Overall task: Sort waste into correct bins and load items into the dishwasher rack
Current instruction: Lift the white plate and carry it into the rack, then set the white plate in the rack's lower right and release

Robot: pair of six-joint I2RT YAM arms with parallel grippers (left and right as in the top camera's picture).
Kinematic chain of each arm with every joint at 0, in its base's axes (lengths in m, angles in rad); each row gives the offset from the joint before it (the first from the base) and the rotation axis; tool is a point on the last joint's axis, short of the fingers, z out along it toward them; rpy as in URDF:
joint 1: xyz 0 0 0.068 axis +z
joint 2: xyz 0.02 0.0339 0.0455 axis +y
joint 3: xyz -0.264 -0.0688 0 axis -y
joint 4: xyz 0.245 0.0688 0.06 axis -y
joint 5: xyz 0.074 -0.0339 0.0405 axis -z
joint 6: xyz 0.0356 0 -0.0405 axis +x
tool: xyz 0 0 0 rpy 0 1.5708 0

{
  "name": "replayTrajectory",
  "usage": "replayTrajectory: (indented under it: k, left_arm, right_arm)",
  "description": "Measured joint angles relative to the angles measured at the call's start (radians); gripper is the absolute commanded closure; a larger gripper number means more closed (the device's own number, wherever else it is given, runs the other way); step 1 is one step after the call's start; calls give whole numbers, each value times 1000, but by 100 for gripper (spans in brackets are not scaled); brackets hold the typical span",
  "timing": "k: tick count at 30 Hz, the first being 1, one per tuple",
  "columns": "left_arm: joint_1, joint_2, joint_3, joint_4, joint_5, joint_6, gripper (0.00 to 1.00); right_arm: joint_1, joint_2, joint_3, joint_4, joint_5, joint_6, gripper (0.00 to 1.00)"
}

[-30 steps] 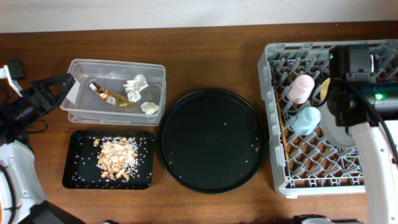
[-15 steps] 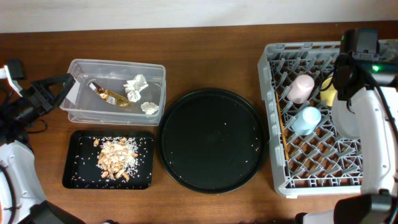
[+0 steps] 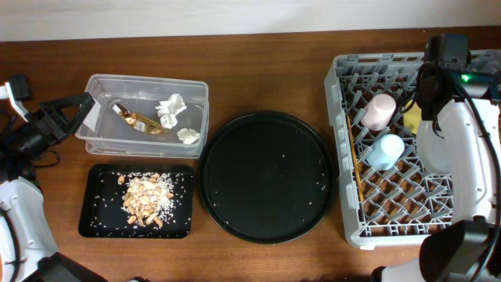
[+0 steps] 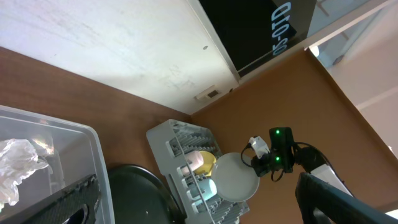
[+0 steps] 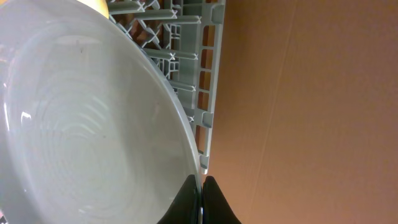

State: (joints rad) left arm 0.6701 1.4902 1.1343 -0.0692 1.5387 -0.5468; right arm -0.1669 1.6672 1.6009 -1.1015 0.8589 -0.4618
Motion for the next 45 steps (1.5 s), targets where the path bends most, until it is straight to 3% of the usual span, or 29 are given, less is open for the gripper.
replayTrajectory:
  k: [7, 11, 12, 14, 21, 26, 29, 31, 35, 37, 40, 45]
  left_arm:
    - [0, 0, 0, 0, 0, 0, 1]
    - [0, 0, 0, 0, 0, 0, 1]
    - [0, 0, 0, 0, 0, 0, 1]
    - [0, 0, 0, 0, 0, 0, 1]
    - [0, 0, 0, 0, 0, 0, 1]
    - [0, 0, 0, 0, 0, 0, 0]
    - [0, 0, 0, 0, 0, 0, 1]
    - [0, 0, 0, 0, 0, 0, 1]
    - [0, 0, 0, 0, 0, 0, 0]
    - [0, 0, 0, 0, 0, 0, 1]
    - [0, 0, 0, 0, 0, 0, 1]
    - [0, 0, 0, 0, 0, 0, 1]
  right_arm:
    - [-17, 16, 0, 0, -64, -10, 95]
    - [-18, 21, 0, 5, -91, -7, 68]
    - [-18, 21, 0, 4, -100, -15, 57]
    - [-18, 21, 0, 5, -116, -11, 52]
    - [-18, 21, 0, 6, -174, 10, 47]
    - [-18, 21, 0, 4, -359, 19, 47]
    - [-21, 21, 0, 2, -418, 75, 46]
    - [-53, 21, 0, -2, -429, 177, 39]
    - [-200, 21, 0, -17, -515, 350, 39]
    - [-285, 21, 0, -27, -624, 398, 49]
    - [-388, 19, 0, -55, -773, 440, 50]
    - [-571, -31, 0, -83, -997, 517, 66]
